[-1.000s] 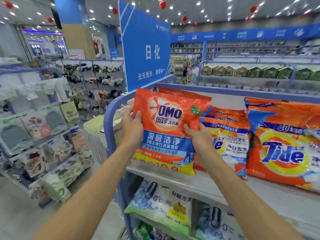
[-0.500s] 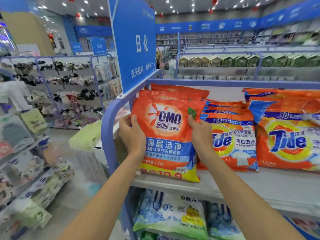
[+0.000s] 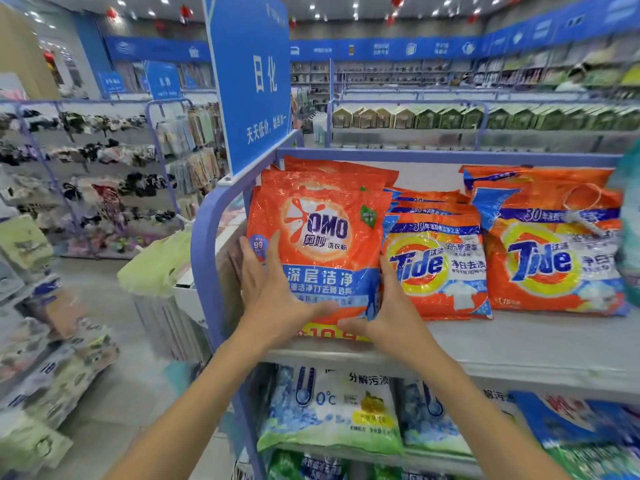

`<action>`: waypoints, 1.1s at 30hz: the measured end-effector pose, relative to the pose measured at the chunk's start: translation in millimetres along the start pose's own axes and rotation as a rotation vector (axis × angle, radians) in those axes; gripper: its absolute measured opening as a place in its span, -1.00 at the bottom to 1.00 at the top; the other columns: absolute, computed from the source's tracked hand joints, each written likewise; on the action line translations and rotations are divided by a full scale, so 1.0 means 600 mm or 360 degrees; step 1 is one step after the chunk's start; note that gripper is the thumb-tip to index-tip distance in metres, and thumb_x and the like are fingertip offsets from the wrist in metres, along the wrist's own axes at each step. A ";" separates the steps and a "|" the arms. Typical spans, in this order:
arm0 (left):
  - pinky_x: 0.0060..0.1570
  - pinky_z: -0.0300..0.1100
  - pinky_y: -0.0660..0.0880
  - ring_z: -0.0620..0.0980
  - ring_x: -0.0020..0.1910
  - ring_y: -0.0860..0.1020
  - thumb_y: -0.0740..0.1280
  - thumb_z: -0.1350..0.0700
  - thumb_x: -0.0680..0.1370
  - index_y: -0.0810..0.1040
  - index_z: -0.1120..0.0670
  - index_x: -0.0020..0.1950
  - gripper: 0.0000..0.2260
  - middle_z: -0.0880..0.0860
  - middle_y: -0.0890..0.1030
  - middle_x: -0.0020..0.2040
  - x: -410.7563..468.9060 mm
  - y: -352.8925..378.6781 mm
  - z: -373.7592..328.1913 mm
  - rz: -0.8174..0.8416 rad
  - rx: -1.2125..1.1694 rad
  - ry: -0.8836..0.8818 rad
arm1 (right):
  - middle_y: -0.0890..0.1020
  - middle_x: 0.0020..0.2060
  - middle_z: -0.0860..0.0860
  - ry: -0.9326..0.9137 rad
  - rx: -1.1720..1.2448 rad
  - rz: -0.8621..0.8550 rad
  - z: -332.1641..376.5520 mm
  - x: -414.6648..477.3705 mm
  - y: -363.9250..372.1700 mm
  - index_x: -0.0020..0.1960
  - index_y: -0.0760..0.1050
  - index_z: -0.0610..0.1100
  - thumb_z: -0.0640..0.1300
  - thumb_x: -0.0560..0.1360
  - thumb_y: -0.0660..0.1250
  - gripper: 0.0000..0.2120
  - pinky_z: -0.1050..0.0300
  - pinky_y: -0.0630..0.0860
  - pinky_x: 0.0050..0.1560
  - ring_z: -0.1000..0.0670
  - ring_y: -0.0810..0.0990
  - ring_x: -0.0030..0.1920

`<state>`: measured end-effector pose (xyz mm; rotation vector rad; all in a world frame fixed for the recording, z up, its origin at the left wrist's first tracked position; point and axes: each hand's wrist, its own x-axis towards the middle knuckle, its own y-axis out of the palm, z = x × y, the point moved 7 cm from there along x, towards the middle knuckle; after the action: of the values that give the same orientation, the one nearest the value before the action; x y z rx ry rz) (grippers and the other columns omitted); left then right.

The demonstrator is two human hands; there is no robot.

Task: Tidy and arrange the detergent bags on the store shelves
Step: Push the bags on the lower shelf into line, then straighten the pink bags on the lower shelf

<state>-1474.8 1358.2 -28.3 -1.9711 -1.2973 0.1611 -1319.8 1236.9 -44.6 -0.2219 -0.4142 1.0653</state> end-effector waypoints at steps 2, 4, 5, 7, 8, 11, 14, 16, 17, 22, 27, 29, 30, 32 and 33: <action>0.56 0.19 -0.13 0.03 0.59 -0.39 0.65 -0.31 0.16 -0.27 -0.30 0.58 0.31 -0.02 -0.54 0.54 -0.010 0.011 0.001 0.0079 0.0139 0.0049 | 0.52 0.17 0.46 -0.0041 0.0024 -0.0116 -0.009 0.000 0.002 0.28 0.20 0.43 -0.26 0.26 0.69 -0.04 0.43 0.54 0.07 0.41 0.56 0.15; 0.57 0.23 -0.09 0.10 0.61 -0.33 0.64 -0.30 0.18 -0.26 -0.36 0.55 0.27 -0.04 -0.56 0.53 -0.009 0.014 0.010 0.0077 0.0115 0.0050 | 0.50 0.15 0.52 -0.0051 -0.0008 -0.0167 -0.017 0.004 0.002 0.29 0.15 0.50 -0.25 0.31 0.66 -0.03 0.45 0.51 0.07 0.41 0.55 0.17; 0.57 0.23 -0.08 0.11 0.62 -0.31 0.64 -0.30 0.18 -0.24 -0.38 0.55 0.25 -0.05 -0.56 0.53 -0.007 0.015 0.013 0.0070 0.0099 0.0048 | 0.50 0.21 0.49 -0.0054 -0.0044 -0.0155 -0.017 0.002 0.007 0.36 0.11 0.51 -0.22 0.36 0.64 -0.02 0.40 0.50 0.14 0.36 0.54 0.24; 0.57 0.21 -0.09 0.10 0.63 -0.29 0.63 -0.31 0.19 -0.22 -0.37 0.57 0.24 -0.04 -0.55 0.54 -0.006 0.016 0.017 0.0052 0.0077 0.0067 | 0.44 0.43 0.25 -0.0036 -0.0160 -0.0172 -0.025 -0.001 0.017 0.58 0.00 0.35 -0.12 0.44 0.58 0.00 0.13 0.46 0.37 0.20 0.43 0.43; 0.57 0.21 -0.09 0.09 0.63 -0.30 0.63 -0.32 0.19 -0.20 -0.35 0.59 0.24 -0.03 -0.54 0.55 -0.005 0.017 0.017 0.0047 0.0064 0.0087 | 0.33 0.53 0.15 -0.0051 -0.0251 -0.0192 -0.026 -0.003 0.022 0.64 -0.06 0.22 -0.08 0.49 0.53 -0.02 0.03 0.38 0.47 0.13 0.32 0.52; 0.59 0.20 -0.07 0.09 0.63 -0.30 0.60 -0.35 0.21 -0.17 -0.29 0.63 0.23 -0.01 -0.51 0.57 -0.011 0.013 0.018 0.0019 0.0062 0.0100 | -0.09 0.66 0.04 -0.0038 -0.0618 -0.0214 -0.014 -0.021 0.039 0.68 -0.19 -0.03 0.02 0.64 0.33 -0.15 0.03 0.19 0.56 0.03 -0.03 0.64; 0.58 0.15 -0.04 0.11 0.64 -0.27 0.48 -0.42 0.32 -0.16 -0.23 0.65 0.12 0.02 -0.44 0.61 -0.034 0.016 0.017 -0.0036 0.0173 0.0110 | -0.14 0.67 -0.02 -0.0028 -0.0913 -0.0194 -0.002 -0.046 0.043 0.67 -0.21 -0.08 0.10 0.69 0.19 -0.23 -0.05 0.40 0.41 -0.08 0.05 0.63; 0.60 0.15 -0.04 0.12 0.64 -0.24 0.38 -0.42 0.43 -0.17 -0.16 0.67 0.02 0.07 -0.33 0.65 -0.059 0.022 0.016 -0.0060 0.0337 0.0128 | -0.06 0.67 -0.03 -0.0046 -0.1009 -0.0173 0.001 -0.066 0.035 0.68 -0.12 -0.09 0.09 0.71 0.14 -0.31 -0.04 0.46 0.35 -0.08 0.16 0.61; 0.61 0.16 -0.05 0.12 0.65 -0.24 0.34 -0.39 0.48 -0.18 -0.12 0.67 -0.03 0.09 -0.27 0.67 -0.071 0.027 0.016 -0.0046 0.0397 0.0129 | -0.01 0.67 -0.02 -0.0059 -0.1034 -0.0134 0.000 -0.079 0.030 0.68 -0.05 -0.08 0.08 0.71 0.13 -0.36 -0.03 0.43 0.38 -0.06 0.17 0.61; 0.60 0.10 -0.04 0.13 0.66 -0.12 0.23 -0.31 0.60 -0.05 0.00 0.69 -0.19 0.12 -0.07 0.68 -0.127 0.031 0.000 0.0031 0.0516 0.0023 | 0.21 0.62 -0.04 -0.0248 -0.1165 0.0130 -0.034 -0.168 -0.009 0.64 0.16 -0.12 0.04 0.72 0.12 -0.46 -0.01 0.15 0.60 -0.06 0.18 0.61; 0.59 0.15 0.05 0.20 0.64 0.00 0.24 -0.20 0.64 0.16 0.06 0.65 -0.34 0.14 0.11 0.66 -0.231 0.085 -0.042 0.0223 0.0764 -0.0022 | 0.33 0.57 -0.08 -0.0360 -0.1241 0.0068 -0.096 -0.282 -0.100 0.56 0.34 -0.17 -0.04 0.68 0.23 -0.51 -0.05 0.12 0.61 -0.11 0.27 0.58; 0.59 0.14 0.06 0.19 0.65 -0.01 0.25 -0.17 0.65 0.15 0.07 0.66 -0.35 0.14 0.09 0.67 -0.280 0.121 -0.071 0.0256 0.0751 -0.0043 | 0.25 0.61 -0.02 -0.0219 -0.1272 0.0079 -0.131 -0.331 -0.151 0.61 0.25 -0.11 0.01 0.71 0.18 -0.49 -0.03 0.09 0.63 -0.05 0.17 0.62; 0.59 0.13 0.05 0.20 0.65 0.00 0.26 -0.16 0.65 0.18 0.07 0.65 -0.35 0.15 0.10 0.66 -0.302 0.142 -0.091 0.0255 0.0743 -0.0019 | 0.20 0.63 0.00 -0.0140 -0.1297 0.0083 -0.151 -0.356 -0.178 0.63 0.19 -0.08 0.05 0.72 0.14 -0.47 0.00 0.04 0.63 -0.02 0.12 0.63; 0.60 0.10 0.04 0.18 0.64 0.02 0.26 -0.16 0.65 0.21 0.07 0.64 -0.37 0.13 0.13 0.66 -0.345 0.191 -0.134 0.0282 0.0708 0.0038 | 0.12 0.65 0.02 0.0029 -0.1345 0.0082 -0.187 -0.406 -0.231 0.66 0.11 -0.06 0.10 0.72 0.08 -0.44 0.05 -0.02 0.63 0.00 0.05 0.64; 0.60 0.08 0.05 0.16 0.65 0.03 0.24 -0.17 0.65 0.21 0.06 0.64 -0.39 0.12 0.15 0.65 -0.364 0.220 -0.155 0.0321 0.0689 0.0063 | 0.11 0.65 0.01 0.0100 -0.1352 0.0066 -0.202 -0.429 -0.258 0.66 0.09 -0.06 0.10 0.72 0.08 -0.43 0.05 -0.01 0.62 0.00 0.03 0.65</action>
<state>-1436.8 1101.9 -110.9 -1.7140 -0.9410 0.4588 -1251.3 939.6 -153.1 -1.0165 -0.7929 0.8664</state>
